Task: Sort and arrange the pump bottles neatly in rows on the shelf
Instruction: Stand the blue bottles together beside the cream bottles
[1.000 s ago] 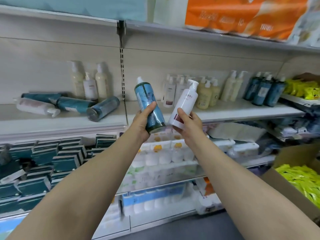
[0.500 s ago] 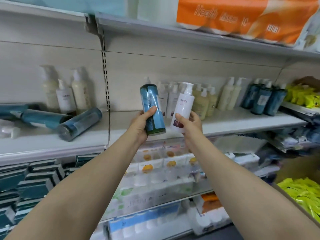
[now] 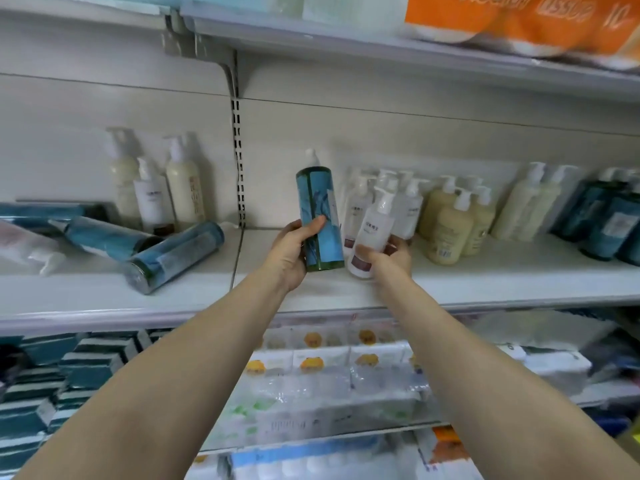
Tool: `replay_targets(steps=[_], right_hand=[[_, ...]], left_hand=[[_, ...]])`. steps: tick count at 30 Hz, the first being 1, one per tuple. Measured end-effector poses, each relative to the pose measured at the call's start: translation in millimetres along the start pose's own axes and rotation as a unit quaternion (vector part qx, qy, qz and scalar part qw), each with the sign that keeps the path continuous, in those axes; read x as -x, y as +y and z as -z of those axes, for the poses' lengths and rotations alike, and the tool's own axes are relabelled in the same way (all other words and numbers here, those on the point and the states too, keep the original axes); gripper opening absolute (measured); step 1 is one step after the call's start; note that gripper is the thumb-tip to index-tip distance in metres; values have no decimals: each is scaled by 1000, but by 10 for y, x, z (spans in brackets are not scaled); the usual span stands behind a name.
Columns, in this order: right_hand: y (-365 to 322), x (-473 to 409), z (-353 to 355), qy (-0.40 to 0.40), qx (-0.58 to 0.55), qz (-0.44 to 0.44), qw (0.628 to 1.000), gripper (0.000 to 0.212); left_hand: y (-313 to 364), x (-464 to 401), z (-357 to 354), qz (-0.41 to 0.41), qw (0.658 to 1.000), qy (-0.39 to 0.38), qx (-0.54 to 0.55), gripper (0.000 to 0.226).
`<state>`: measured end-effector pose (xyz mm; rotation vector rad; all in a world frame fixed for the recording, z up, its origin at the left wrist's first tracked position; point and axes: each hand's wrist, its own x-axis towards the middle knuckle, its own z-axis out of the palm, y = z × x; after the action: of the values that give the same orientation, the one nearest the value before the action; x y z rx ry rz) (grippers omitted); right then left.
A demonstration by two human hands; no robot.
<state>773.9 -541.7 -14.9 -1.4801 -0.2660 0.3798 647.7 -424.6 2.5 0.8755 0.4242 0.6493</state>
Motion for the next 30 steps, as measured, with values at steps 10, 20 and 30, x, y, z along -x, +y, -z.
replay_targets(steps=[10,20,30], right_hand=[[-81,-16,59,-5,-11,-11,1000,52],[-125,353,398,-139,-3,-18,990,34],[-127,794,1096,-242,-37,-21,969,43]], left_hand=[[-94,184,-113,-13,999,46,-12,60],[-330,789,-467,-34,999,41,-7,54],[-833,1330,-978,-30,999,44,6,40]])
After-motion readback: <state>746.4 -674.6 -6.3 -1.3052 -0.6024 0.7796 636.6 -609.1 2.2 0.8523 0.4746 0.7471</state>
